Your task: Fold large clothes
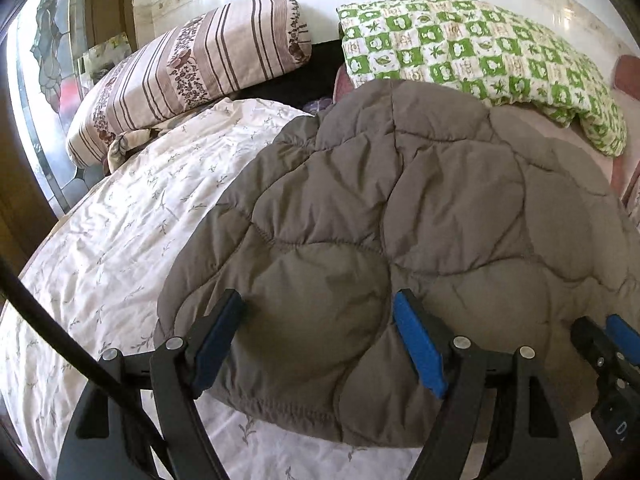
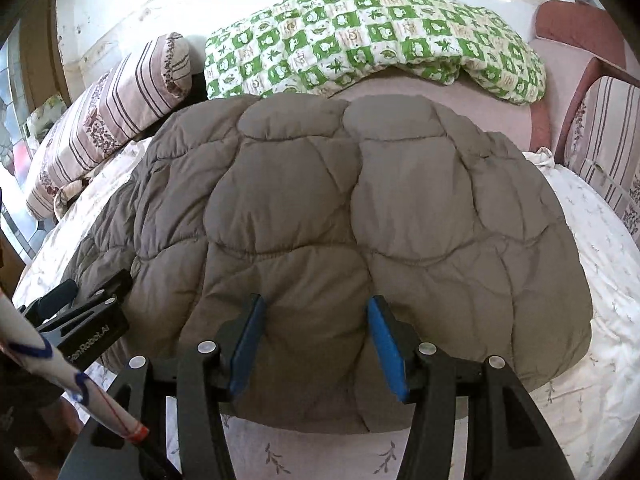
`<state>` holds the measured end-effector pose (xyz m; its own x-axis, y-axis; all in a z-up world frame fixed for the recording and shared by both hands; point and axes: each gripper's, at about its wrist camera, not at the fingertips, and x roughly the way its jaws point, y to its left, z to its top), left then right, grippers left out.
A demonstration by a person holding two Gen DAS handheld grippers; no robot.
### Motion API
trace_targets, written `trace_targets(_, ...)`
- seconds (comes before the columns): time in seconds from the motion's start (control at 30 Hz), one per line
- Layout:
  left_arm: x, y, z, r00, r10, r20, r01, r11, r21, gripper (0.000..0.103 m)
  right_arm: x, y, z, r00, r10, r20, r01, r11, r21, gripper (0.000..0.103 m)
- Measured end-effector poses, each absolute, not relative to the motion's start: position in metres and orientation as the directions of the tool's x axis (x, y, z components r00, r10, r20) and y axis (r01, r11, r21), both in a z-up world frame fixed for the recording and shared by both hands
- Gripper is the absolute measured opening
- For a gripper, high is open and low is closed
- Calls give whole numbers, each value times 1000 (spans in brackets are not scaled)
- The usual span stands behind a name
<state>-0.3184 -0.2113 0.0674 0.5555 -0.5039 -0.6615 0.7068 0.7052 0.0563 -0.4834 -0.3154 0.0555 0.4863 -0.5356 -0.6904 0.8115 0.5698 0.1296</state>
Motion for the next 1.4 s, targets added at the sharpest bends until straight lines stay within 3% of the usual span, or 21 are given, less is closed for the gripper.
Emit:
trace_targets(0.53,-317,-219,58,564,-490,-664,707,703,81,80,-481,-320,45,469,-526,-709,809,579,105,66)
trace_targets(0.8,-310,-220,61,530,-490,-692,714,698,53,82,-491,-326,51,489,-494,-719,809,566,162,68)
trace_targets(1.17,-251,-183,73,308,-535,-787,671,709,-220,82,-575,-366,46,392,-481,-784,900,375,220,69)
trace_targets(1.27,-232,-167,76,319,-512,-797,624,746,-230,82,-606,-375,47,381,-485,-787,917,308,254,69)
trace_targets(1.4,-201,-142,63,188,-532,-826,538,759,-367,82,-661,-381,48,343,-512,-788,939,176,294,73)
